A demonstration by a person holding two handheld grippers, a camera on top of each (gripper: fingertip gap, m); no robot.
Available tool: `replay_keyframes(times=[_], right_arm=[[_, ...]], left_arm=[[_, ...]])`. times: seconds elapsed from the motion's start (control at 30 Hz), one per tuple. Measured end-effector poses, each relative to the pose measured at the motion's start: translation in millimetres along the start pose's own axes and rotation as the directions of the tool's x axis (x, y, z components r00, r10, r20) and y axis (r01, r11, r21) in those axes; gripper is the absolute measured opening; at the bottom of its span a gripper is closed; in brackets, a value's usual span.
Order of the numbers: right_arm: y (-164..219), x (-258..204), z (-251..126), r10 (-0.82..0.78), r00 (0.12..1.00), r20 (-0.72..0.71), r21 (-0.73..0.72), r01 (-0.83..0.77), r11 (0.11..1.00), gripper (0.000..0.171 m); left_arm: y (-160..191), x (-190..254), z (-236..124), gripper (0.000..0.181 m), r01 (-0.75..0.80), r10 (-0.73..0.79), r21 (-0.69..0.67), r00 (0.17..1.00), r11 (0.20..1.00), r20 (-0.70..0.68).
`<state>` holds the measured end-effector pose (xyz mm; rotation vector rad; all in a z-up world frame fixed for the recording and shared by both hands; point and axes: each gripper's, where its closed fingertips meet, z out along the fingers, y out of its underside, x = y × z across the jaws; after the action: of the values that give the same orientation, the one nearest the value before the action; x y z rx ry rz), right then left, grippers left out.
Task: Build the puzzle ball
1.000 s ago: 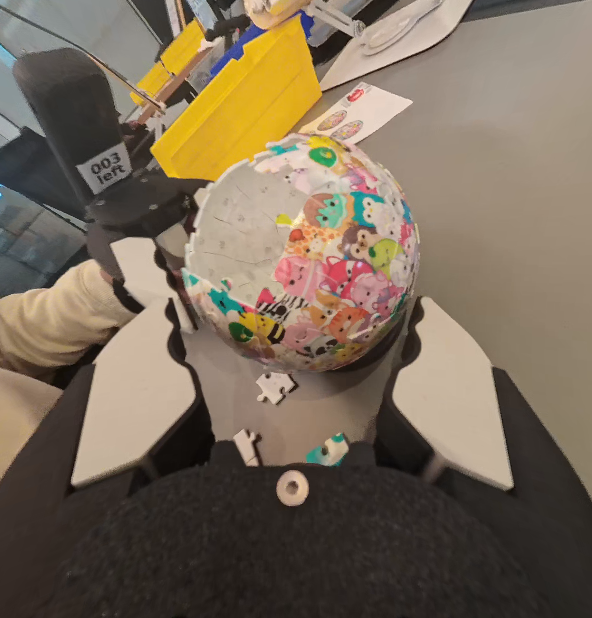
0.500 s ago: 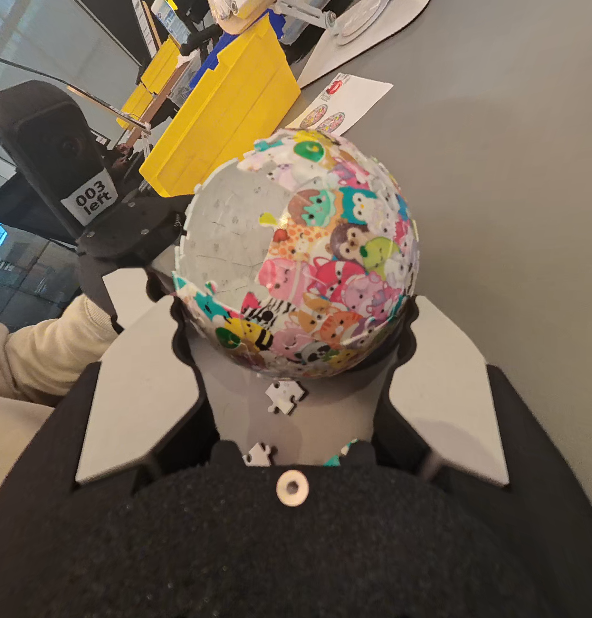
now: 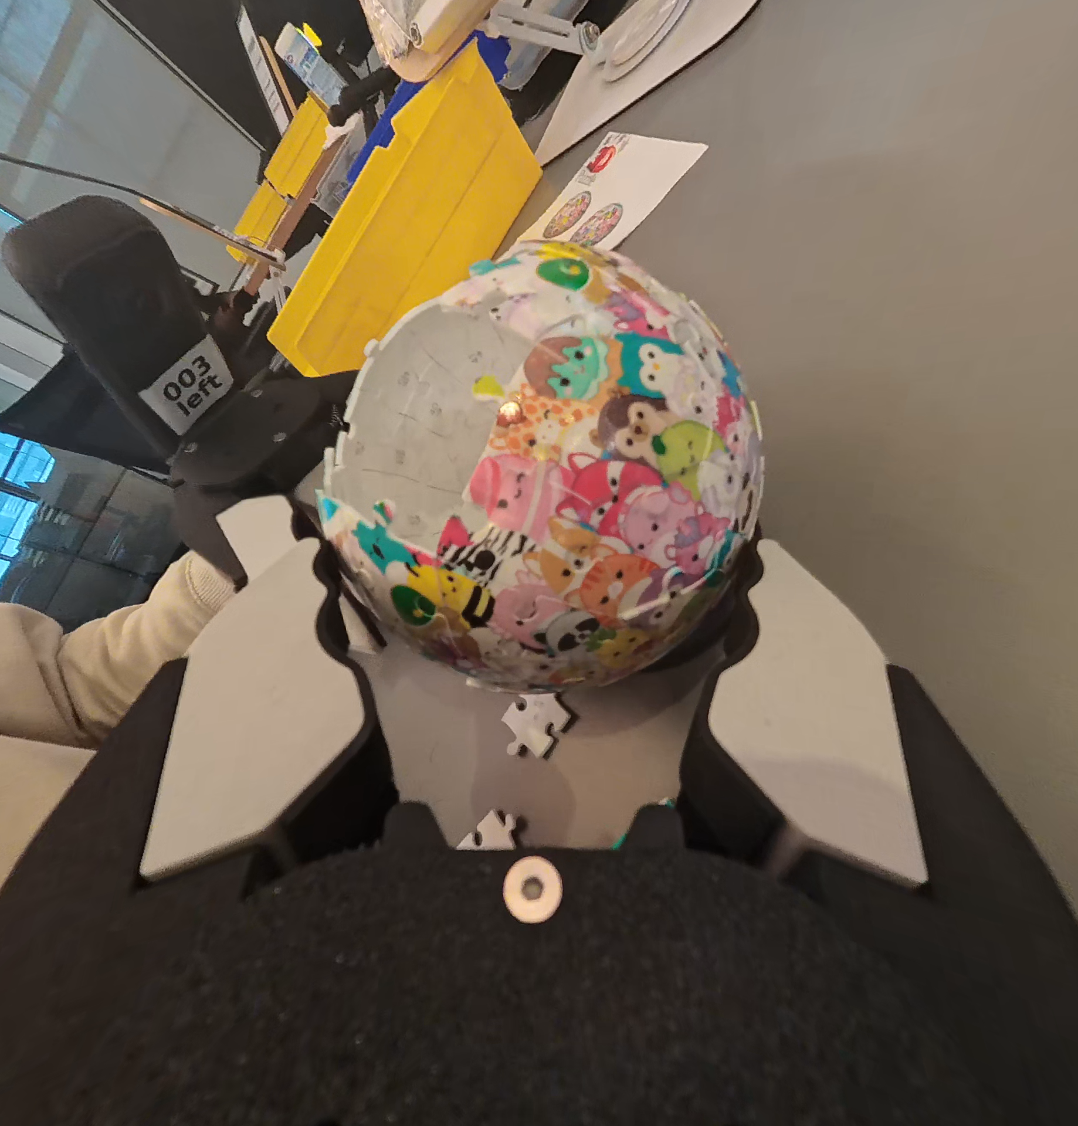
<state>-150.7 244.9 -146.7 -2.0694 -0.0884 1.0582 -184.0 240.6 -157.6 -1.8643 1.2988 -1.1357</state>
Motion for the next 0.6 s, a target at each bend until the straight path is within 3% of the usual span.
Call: replay_keyframes(times=[0.6], right_arm=[[0.0, 1.2, 1.3, 0.023, 0.999, -0.045, -0.027, -0.024, 0.999, 0.121]], left_arm=[[-3.9, 2.4, 1.7, 0.123, -0.013, 0.013, -0.009, 1.000, 1.000, -0.006]])
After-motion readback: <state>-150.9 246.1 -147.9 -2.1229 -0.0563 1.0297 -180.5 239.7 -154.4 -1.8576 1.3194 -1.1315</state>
